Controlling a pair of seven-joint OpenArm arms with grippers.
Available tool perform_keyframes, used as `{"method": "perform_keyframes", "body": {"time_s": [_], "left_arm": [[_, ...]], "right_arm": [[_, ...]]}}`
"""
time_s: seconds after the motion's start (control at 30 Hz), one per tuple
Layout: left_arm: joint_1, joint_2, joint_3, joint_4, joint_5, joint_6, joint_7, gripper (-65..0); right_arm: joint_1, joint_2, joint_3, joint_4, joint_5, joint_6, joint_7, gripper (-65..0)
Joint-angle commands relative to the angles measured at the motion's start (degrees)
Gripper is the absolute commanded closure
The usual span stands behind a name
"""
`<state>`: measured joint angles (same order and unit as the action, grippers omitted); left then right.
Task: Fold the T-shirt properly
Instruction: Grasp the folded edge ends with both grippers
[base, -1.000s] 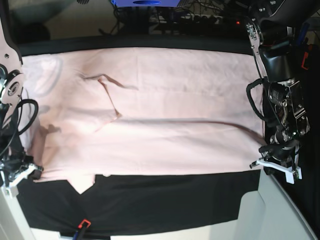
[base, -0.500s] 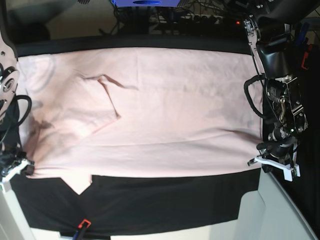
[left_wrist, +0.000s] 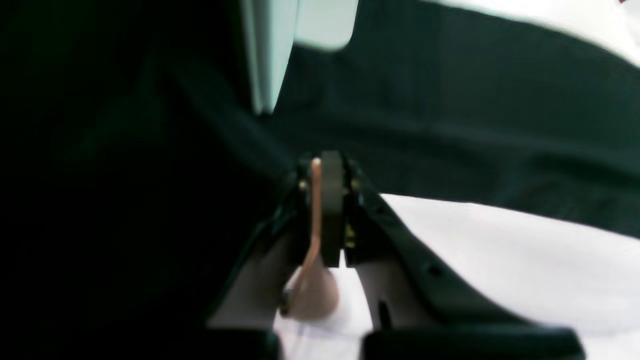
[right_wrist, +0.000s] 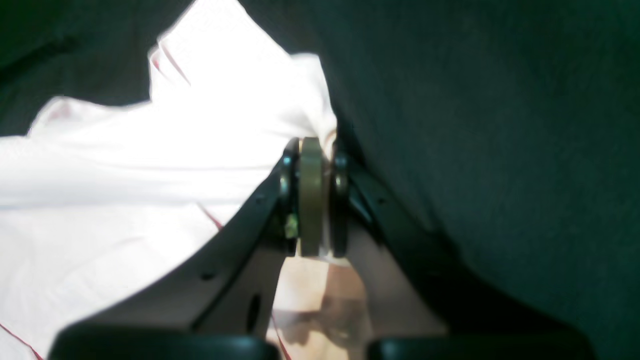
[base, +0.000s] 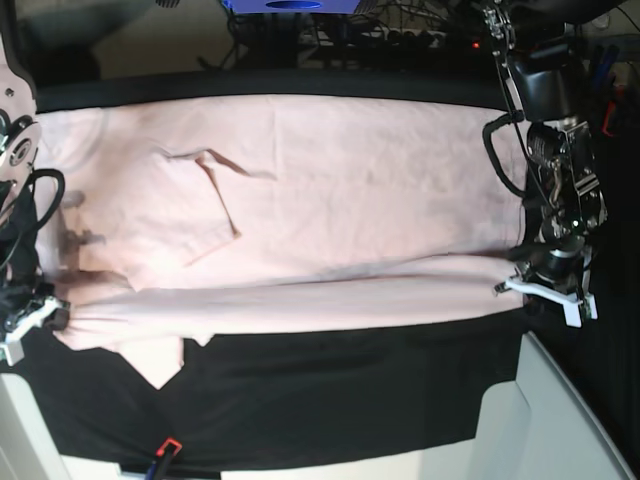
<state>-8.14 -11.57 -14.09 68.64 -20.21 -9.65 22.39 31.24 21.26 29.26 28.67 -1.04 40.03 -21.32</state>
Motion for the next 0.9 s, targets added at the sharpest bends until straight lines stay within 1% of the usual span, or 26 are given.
{"method": "perform_keyframes", "body": {"time_s": [0.0,0.13,0.2,0.33,0.47,0.67,0.77,0.87], "left_arm": [[-0.52,-0.95,-0.20,1.56,-0.41,0.02,-2.04,0.0],[1.94,-0.87,-0.20,3.23,-0.41,0.02,-2.04,0.0],[2.82,-0.25,-0.20,4.11,-0.23,0.02,-2.04,0.0],[4.14,-0.16,-0.20,4.37,0.03,0.02,-2.04,0.0],[5.64,-0.16,0.15,4.46,0.03,0.02,-1.86,0.0],[8.36,-0.16,0.24,4.81,0.03,0.02,-1.95,0.0],[9.59,-0.16,0.33,4.72,0.12,-0.06,-2.04,0.0],[10.56,-0.16,0.33,4.72,0.12,-0.06,-2.04,0.0]], "right_arm": [[1.33,1.21,0.15,1.09,0.91,-0.03,1.50,0.0],[0.45,1.12,0.24,2.15,0.91,-0.03,1.50,0.0],[-1.13,0.94,0.24,4.17,0.91,-0.03,1.41,0.0],[-3.86,0.68,0.24,8.13,0.91,-0.03,1.06,0.0],[-5.79,0.77,0.24,8.57,0.91,-0.03,-1.23,0.0],[-9.57,0.68,0.24,10.85,0.91,-0.03,-1.67,0.0],[-11.07,0.59,0.24,12.87,0.91,-0.03,-3.60,0.0],[-12.12,-0.20,0.24,15.07,0.91,-0.03,-5.18,0.0]]}}
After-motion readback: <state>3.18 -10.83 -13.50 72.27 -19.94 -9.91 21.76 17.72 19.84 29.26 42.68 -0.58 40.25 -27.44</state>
